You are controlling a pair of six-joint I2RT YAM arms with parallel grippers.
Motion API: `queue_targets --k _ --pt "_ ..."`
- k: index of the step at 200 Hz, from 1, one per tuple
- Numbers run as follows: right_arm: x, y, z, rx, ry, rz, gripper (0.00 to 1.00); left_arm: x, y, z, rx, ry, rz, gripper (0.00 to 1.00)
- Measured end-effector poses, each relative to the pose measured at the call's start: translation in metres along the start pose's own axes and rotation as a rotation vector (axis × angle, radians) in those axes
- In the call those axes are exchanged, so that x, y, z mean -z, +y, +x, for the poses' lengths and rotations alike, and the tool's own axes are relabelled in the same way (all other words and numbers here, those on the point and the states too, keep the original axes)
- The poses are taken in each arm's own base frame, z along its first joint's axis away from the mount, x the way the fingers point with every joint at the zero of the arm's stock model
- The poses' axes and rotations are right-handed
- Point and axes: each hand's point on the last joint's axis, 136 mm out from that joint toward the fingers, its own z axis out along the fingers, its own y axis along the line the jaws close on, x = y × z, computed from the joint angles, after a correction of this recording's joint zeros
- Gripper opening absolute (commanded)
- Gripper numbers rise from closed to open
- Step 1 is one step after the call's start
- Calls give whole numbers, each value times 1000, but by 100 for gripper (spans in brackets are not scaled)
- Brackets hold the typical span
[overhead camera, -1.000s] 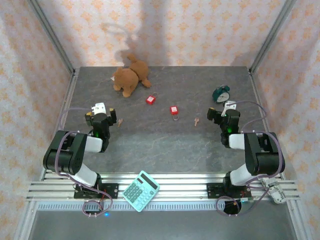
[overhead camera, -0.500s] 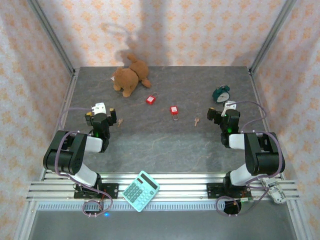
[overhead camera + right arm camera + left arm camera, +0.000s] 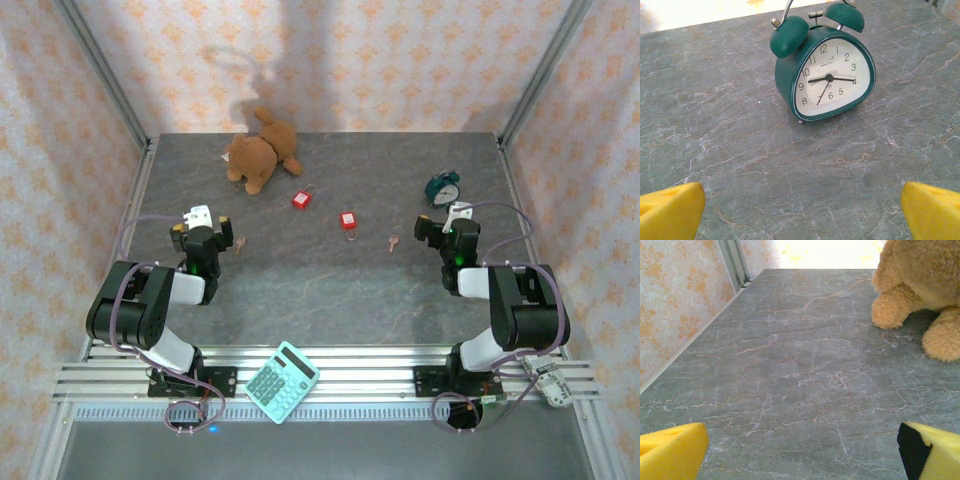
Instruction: Unlock with the key
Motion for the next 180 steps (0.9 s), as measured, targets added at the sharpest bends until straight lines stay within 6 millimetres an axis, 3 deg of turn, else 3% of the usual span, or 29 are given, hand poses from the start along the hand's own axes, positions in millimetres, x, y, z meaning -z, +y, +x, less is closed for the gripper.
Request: queue_targets --k 81,97,108,129,143,166,180 --pt "0 -1 0 0 0 8 99 0 2 0 0 -1 -12 100" --pt "1 -4 2 11 37 53 99 6 2 -8 -4 -21 -22 100" --pt "3 -1 -8 24 65 78 99 16 -2 -19 -23 -37 -33 100" --pt "15 19 -65 38 14 70 99 43 -14 -72 -16 -108 11 100" --pt "36 39 -115 25 -44 37 99 63 -14 -132 61 -188 39 100" --pt "75 59 -190 -82 -104 -13 99 105 3 -238 302 -288 68 100" --pt "92 61 -216 -183 -125 -26 99 133 17 -283 436 -313 91 100"
